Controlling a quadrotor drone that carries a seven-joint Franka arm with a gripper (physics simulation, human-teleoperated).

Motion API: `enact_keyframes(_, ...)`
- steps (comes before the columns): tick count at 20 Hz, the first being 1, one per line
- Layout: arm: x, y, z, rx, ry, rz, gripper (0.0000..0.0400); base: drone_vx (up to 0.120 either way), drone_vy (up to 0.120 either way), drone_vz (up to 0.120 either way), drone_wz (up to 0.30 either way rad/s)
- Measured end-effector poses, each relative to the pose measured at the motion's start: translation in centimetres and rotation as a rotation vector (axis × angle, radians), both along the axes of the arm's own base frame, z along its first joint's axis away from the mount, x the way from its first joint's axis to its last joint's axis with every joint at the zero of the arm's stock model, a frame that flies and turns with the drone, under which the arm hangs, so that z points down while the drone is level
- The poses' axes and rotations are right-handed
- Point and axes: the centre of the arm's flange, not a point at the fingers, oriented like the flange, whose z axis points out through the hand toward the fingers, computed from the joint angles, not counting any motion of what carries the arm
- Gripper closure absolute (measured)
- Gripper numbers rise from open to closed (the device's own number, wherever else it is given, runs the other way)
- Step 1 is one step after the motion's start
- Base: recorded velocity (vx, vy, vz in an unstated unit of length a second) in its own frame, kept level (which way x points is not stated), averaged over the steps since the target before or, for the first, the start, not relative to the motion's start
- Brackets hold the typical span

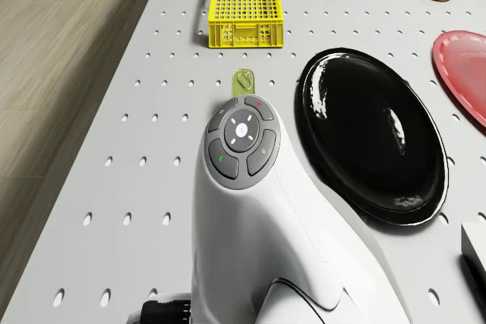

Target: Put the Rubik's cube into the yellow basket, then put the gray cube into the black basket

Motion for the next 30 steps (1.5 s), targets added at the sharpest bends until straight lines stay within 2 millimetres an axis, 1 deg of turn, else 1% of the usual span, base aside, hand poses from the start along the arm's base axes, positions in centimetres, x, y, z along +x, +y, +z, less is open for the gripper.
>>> enact_keyframes(1,0.0,0.0,0.0,0.0,0.0,0.0,0.0,0.12,0.0,-0.12,0.0)
enact_keyframes(6,0.0,0.0,0.0,0.0,0.0,0.0,0.0,0.12,-0.096,-0.12,0.0)
enact_keyframes(13,0.0,0.0,0.0,0.0,0.0,0.0,0.0,0.12,0.0,-0.12,0.0)
enact_keyframes(15,0.0,0.0,0.0,0.0,0.0,0.0,0.0,0.1,0.0,0.0,0.0)
enact_keyframes(20,0.0,0.0,0.0,0.0,0.0,0.0,0.0,0.0,0.0,-0.12,0.0)
enact_keyframes(24,0.0,0.0,0.0,0.0,0.0,0.0,0.0,0.0,-0.07,-0.12,0.0)
enact_keyframes(30,0.0,0.0,0.0,0.0,0.0,0.0,0.0,0.0,0.0,0.0,0.0)
